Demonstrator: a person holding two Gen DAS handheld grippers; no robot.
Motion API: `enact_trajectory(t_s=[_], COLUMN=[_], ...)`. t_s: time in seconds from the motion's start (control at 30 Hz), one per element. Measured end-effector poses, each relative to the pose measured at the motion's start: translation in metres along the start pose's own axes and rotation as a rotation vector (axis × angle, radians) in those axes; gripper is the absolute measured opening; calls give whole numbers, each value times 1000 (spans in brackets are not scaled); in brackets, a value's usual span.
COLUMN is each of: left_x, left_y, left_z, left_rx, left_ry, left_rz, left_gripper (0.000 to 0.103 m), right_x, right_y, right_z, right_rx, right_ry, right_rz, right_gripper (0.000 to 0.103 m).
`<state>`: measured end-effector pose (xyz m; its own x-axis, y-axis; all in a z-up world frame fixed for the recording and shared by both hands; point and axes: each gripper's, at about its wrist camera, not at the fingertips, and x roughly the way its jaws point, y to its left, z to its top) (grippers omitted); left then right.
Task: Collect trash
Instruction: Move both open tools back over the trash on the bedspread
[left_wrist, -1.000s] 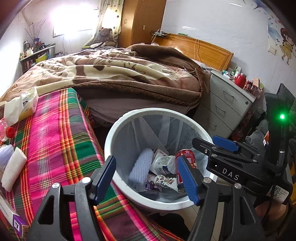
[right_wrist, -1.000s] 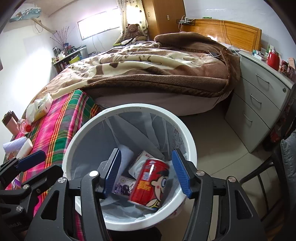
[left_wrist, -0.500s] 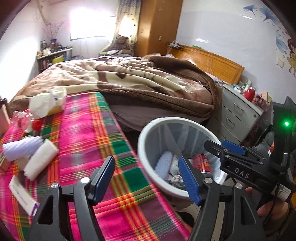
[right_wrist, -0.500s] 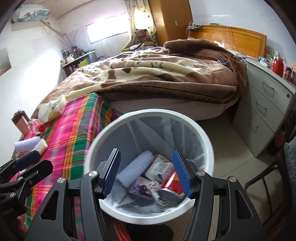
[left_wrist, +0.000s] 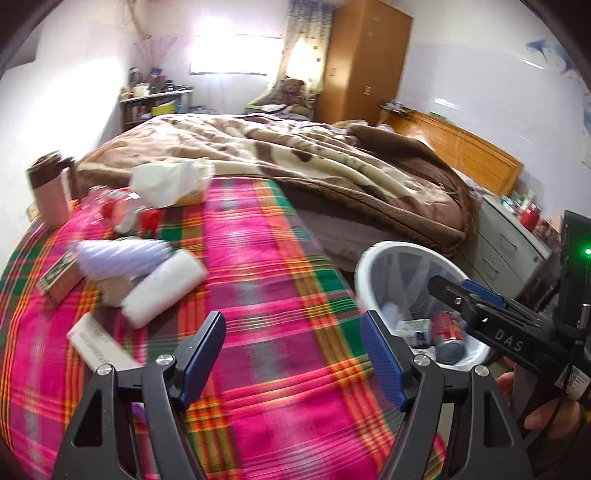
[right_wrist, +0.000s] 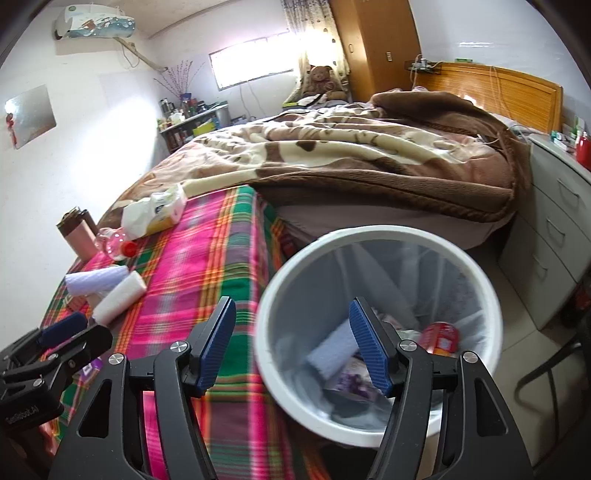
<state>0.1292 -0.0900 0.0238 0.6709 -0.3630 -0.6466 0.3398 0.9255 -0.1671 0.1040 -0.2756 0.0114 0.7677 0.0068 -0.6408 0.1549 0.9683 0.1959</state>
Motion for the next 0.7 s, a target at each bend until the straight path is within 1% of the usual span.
enact_trajectory(t_s=[0.13, 0.3, 0.43, 0.5, 0.57, 0.63, 0.7], left_x=[-4, -4, 0, 4, 11, 16, 20], left_y=[25, 56, 75, 82, 88, 86, 86], left_z=[-7, -18, -30, -37, -43, -46, -47], left_rx=[-37, -84, -116, -132, -146, -124, -116], left_ry=[1, 13, 26, 39, 74, 83, 89], left_rz=[49, 140, 204, 223, 248, 280, 283], left_gripper=[79, 82, 82, 82, 82, 82, 82], right_x=[7, 16, 24, 26, 28, 30, 33], right_y=[18, 36, 52, 59, 65, 70, 75], right_z=[-2, -4, -6, -6, -6, -6, -6], right_rx=[-21, -41, -65, -76, -80, -86, -93], right_ry=[2, 22, 41, 44, 49, 55, 62], right_rz=[30, 60, 82, 93, 102, 109, 114], right_gripper=[69, 71, 71, 71, 71, 71, 71])
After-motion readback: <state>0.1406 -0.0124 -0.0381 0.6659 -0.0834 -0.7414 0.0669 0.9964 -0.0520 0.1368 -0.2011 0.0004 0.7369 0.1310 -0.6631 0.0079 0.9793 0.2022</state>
